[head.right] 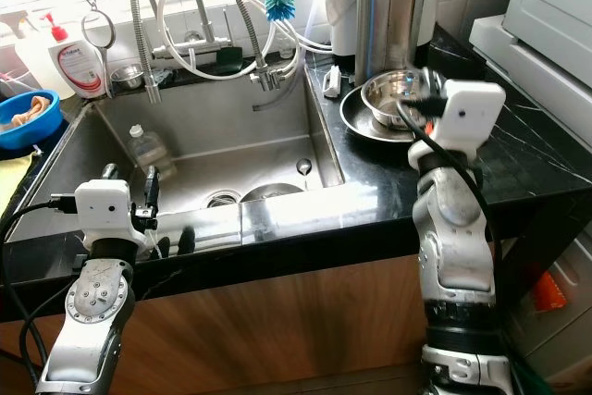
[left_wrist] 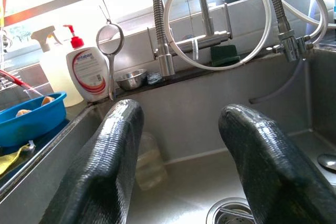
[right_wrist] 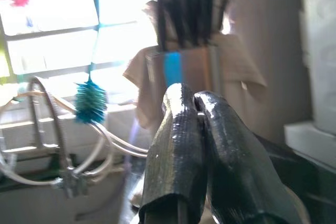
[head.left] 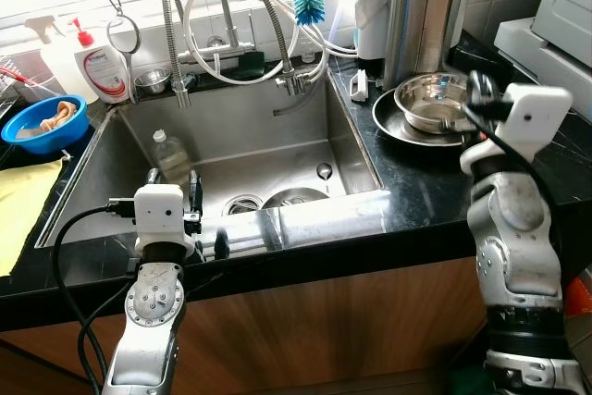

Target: Kitchen organization

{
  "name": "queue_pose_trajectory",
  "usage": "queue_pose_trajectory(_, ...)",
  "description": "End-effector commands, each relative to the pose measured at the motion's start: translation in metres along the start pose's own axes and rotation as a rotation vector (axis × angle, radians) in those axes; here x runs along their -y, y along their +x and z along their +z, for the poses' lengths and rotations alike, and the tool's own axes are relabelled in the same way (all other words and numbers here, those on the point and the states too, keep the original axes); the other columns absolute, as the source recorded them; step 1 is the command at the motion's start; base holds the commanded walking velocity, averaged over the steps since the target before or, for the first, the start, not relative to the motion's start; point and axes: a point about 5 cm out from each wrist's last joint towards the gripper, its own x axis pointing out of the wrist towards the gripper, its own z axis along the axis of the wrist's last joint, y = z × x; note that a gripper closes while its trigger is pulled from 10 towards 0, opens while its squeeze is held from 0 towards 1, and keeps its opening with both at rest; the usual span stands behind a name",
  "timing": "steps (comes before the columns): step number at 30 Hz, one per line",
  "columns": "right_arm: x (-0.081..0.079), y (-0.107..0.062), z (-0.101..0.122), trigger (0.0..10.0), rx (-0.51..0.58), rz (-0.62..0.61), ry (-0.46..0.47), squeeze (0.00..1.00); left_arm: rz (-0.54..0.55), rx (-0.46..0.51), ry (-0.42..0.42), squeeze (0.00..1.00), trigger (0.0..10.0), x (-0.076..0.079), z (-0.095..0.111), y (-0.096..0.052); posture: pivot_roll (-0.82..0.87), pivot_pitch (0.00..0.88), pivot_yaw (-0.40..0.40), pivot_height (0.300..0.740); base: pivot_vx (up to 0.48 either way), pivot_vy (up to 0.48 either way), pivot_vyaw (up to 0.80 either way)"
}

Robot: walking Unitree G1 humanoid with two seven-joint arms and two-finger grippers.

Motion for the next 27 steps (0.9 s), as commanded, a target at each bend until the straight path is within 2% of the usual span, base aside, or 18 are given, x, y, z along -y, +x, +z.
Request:
queue_pose_trajectory(1, -0.021, 0.005, 0.004, 10.0, 0.001, 0.132, -0.02, 0.0, 0.014, 0.019, 0.017, 0.0, 10.0, -0.003, 0.001, 0.003, -0.21, 0.0, 0.132, 0.74, 0.0, 0.0, 0.0)
queue_pose_trajectory(3, -0.025, 0.005, 0.002, 10.0, -0.014, 0.164, -0.033, 0.0, 0.014, 0.02, 0.016, 0.0, 10.0, -0.003, 0.002, 0.004, -0.21, 0.0, 0.132, 0.74, 0.0, 0.0, 0.0)
queue_pose_trajectory(4, -0.038, 0.005, -0.006, 10.0, -0.071, 0.279, -0.058, 0.0, 0.014, 0.022, 0.015, 0.0, 10.0, -0.003, 0.002, 0.004, -0.21, 0.0, 0.13, 0.74, 0.0, 0.0, 0.0)
queue_pose_trajectory(5, -0.043, 0.004, -0.01, 10.0, -0.094, 0.322, -0.072, 0.0, 0.014, 0.023, 0.015, 0.0, 10.0, -0.003, 0.002, 0.004, -0.21, 0.0, 0.13, 0.74, 0.0, 0.0, 0.0)
queue_pose_trajectory(6, -0.054, 0.002, -0.019, 10.0, -0.158, 0.429, -0.077, 0.0, 0.015, 0.025, 0.014, 0.0, 10.0, -0.003, 0.002, 0.004, -0.21, 0.0, 0.128, 0.74, 0.0, 0.0, 0.0)
queue_pose_trajectory(12, -0.067, -0.004, -0.038, 10.0, -0.25, 0.553, -0.093, 0.0, 0.015, 0.029, 0.012, 0.0, 10.0, -0.002, 0.002, 0.005, -0.2, 0.0, 0.124, 0.74, 0.0, 0.0, 0.0)
queue_pose_trajectory(18, -0.072, -0.008, -0.056, 10.0, -0.333, 0.568, -0.086, 0.0, 0.017, 0.033, 0.011, 0.0, 10.0, -0.002, 0.003, 0.006, -0.2, 0.0, 0.122, 0.74, 0.0, 0.0, 0.0)
queue_pose_trajectory(24, -0.068, -0.016, -0.081, 10.0, -0.462, 0.539, -0.088, 0.0, 0.024, 0.021, 0.01, 0.0, 10.0, -0.002, 0.001, 0.004, -0.19, 0.0, 0.117, 0.74, 0.0, 0.0, 0.0)
queue_pose_trajectory(27, -0.066, -0.017, -0.086, 10.0, -0.489, 0.528, -0.079, 0.0, 0.023, 0.02, 0.008, 0.0, 10.0, -0.001, 0.001, 0.004, -0.19, 0.0, 0.115, 0.74, 0.0, 0.0, 0.0)
